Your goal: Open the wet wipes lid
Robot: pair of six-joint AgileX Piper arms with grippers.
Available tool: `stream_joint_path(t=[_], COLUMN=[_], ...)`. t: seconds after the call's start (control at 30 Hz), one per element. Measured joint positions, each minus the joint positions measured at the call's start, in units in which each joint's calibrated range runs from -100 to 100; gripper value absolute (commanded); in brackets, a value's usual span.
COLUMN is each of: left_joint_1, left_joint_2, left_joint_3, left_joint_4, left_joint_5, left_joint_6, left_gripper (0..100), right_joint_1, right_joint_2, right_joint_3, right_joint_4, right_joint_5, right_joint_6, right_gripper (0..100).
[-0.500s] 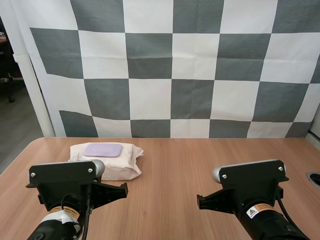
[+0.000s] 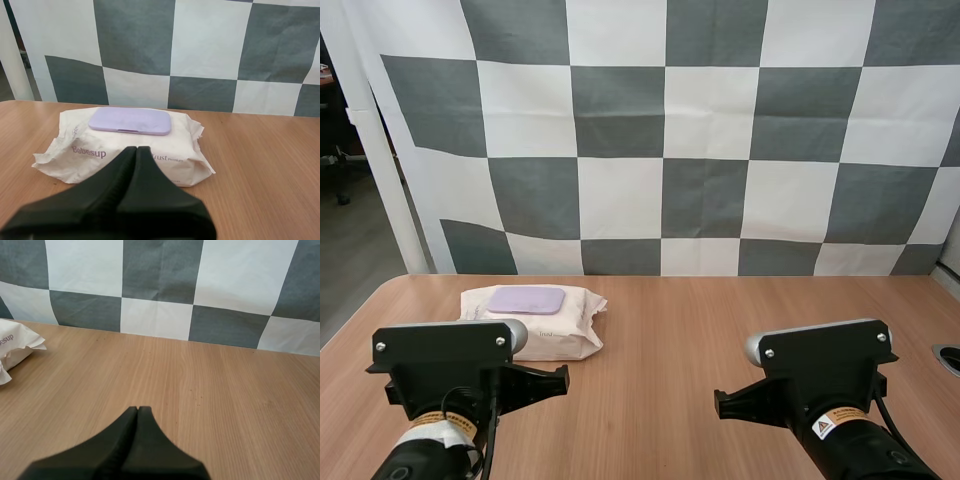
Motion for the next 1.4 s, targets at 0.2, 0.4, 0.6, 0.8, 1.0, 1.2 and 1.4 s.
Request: stream_joint_path(t=[0.2, 0.4, 0.6, 0.8, 1.0, 1.2, 1.4], left_joint_1=[0.0, 0.0, 0.0, 0.15, 0.94, 2.73, 2.83], left_joint_2=[0.0, 0.0, 0.0, 0.0, 0.0, 0.99, 8.96], left_joint_3=[0.0, -1.8, -11.18, -28.47, -36.12, -36.57, -36.57], left_joint_4=[1.63, 3.52, 6.2, 9.65, 11.76, 20.78, 27.68], left_joint_5=[-1.54, -2.89, -2.39, 11.01, 17.68, 25.39, 33.77], left_joint_6=[1.13, 4.04, 7.28, 8.2, 7.8, 2.92, 1.66], left_gripper=[0, 0, 0, 0, 0, 0, 0], right_joint_1=[0.0, 0.0, 0.0, 0.0, 0.0, 0.72, 2.88], right_joint_2=[0.0, 0.0, 0.0, 0.0, 0.0, 2.72, 12.6], right_joint_3=[-0.08, -3.09, -13.59, -19.55, -23.01, -27.56, -31.81], right_joint_4=[-0.92, -2.03, -7.9, -12.49, -12.17, -10.88, -4.74], right_joint_5=[-1.47, -1.61, -0.29, 1.05, 1.42, 9.27, 19.0], right_joint_6=[0.0, 0.0, -0.41, -0.41, -0.41, -1.85, -9.21], right_gripper=[0, 0, 0, 0, 0, 0, 0])
